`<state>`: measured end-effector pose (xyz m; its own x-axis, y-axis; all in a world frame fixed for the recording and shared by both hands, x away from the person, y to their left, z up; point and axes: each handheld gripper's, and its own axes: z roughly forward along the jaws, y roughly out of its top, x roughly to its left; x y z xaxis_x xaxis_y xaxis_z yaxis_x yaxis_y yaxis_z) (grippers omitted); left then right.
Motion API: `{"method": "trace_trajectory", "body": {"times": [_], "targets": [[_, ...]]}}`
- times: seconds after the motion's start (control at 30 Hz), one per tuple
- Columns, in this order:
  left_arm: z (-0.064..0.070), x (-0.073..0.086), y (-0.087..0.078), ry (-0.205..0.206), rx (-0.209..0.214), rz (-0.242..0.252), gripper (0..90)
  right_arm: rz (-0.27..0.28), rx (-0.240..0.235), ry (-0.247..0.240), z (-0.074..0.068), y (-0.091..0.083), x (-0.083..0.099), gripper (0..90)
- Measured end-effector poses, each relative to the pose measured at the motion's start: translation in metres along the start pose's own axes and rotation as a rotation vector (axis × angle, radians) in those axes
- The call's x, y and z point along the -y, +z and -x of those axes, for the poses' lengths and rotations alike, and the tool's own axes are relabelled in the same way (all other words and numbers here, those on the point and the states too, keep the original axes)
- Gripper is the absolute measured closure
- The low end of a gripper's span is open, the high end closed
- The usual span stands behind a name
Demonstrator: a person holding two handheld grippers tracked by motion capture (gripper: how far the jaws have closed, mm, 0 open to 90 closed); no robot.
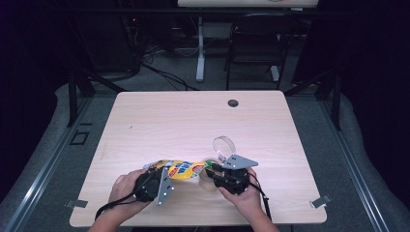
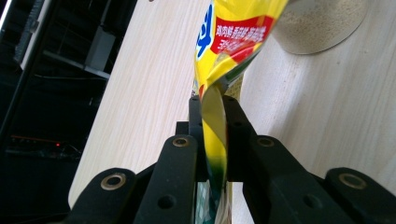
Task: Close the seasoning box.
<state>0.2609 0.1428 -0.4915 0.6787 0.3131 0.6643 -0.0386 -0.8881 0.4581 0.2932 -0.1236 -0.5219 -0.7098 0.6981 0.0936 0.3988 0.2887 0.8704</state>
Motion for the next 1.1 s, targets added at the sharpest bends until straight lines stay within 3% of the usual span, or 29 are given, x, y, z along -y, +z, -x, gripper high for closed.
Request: {"method": "trace_trajectory", "body": {"times": [0.3, 0.5, 1.1], "targets": [[-0.005, 0.003, -0.001, -0.014, -0.011, 0.003, 85.2, 0.035, 0.006, -0.009, -0.003, -0.003, -0.006, 67.6], [-0.003, 0.006, 0.001, -0.063, 0.002, 0.026, 85.1, 0.057, 0.013, -0.013, -0.005, -0.007, -0.01, 67.5], [0.002, 0.024, 0.013, -0.204, 0.065, 0.055, 84.1, 0.055, 0.026, -0.034, -0.009, -0.003, -0.016, 67.6]]}}
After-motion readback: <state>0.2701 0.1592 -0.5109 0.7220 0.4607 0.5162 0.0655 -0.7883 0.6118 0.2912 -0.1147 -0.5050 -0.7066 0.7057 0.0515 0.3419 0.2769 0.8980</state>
